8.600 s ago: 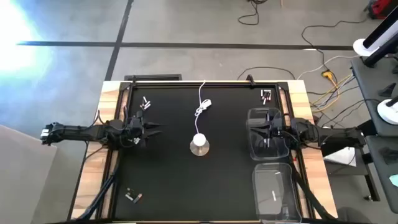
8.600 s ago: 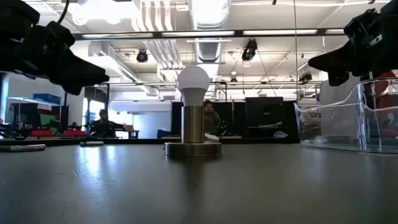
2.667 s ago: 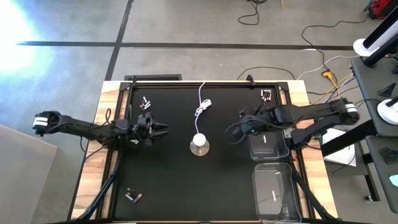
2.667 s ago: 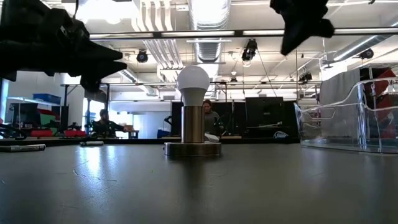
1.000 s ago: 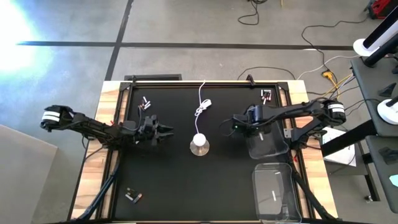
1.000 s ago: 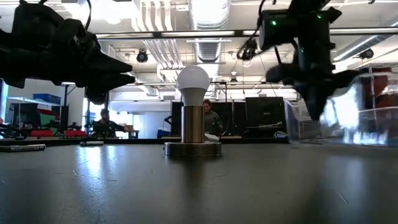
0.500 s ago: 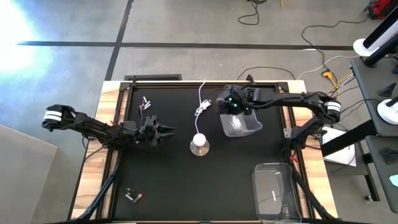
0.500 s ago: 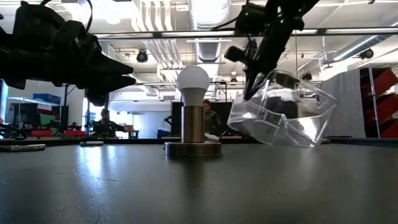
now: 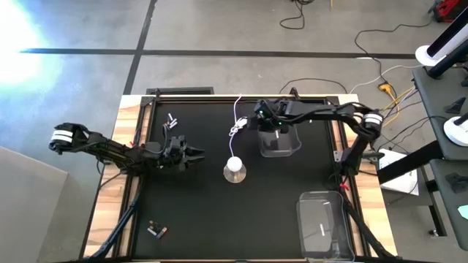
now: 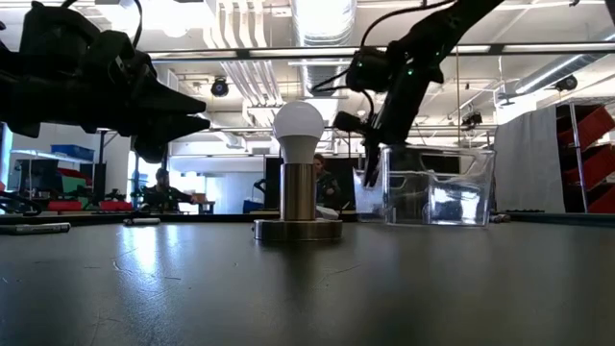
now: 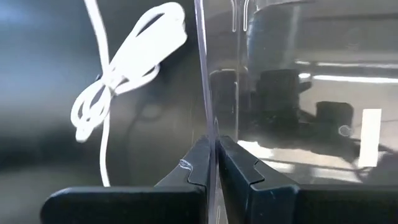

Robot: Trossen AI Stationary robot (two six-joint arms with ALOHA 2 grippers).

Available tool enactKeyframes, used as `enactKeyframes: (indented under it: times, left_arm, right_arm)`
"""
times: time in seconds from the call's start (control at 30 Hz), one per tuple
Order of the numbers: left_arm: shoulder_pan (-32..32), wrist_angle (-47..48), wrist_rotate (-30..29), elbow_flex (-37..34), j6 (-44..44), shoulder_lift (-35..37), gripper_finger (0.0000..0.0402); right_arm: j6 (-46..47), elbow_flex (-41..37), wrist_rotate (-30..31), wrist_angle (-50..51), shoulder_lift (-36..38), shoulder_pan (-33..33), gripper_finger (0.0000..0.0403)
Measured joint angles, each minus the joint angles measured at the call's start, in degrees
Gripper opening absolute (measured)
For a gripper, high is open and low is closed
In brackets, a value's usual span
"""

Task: Sort batteries
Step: Move the top transparent bin to the top left

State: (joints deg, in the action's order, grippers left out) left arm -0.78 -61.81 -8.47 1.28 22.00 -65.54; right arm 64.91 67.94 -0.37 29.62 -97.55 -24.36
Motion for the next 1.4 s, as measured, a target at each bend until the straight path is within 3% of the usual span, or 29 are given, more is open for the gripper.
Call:
enactKeyframes:
  times: [0.2,0.53,0.73,0.87,1.03,1.4]
  left_arm:
    - [0.0,0.0,0.0,0.0,0.0,0.0,0.0139]
    - [0.0,-0.1,0.0,0.0,0.0,0.0,0.0139]
    - [0.0,0.0,0.0,0.0,0.9,0.0,0.0139]
    - [0.0,0.0,0.0,0.0,1.1,0.0,0.0139]
    - [0.0,0.1,0.0,0.0,1.2,0.0,0.0139]
    - [0.0,0.2,0.0,0.0,0.6,0.0,0.0139]
  right_arm:
    - [-0.1,2.9,1.4,0.1,-3.1,-0.4,0.0028]
    - [-5.9,8.6,-1.2,1.2,-4.3,-0.6,0.0148]
    - [-16.9,14.4,-0.3,13.2,0.8,-0.7,0.0192]
    - [-22.0,15.2,7.2,25.7,4.6,-1.0,0.0206]
    - [-24.7,11.2,15.2,33.1,8.4,-2.1,0.0211]
    - [-23.9,-5.2,15.4,21.9,14.2,-8.5,0.021]
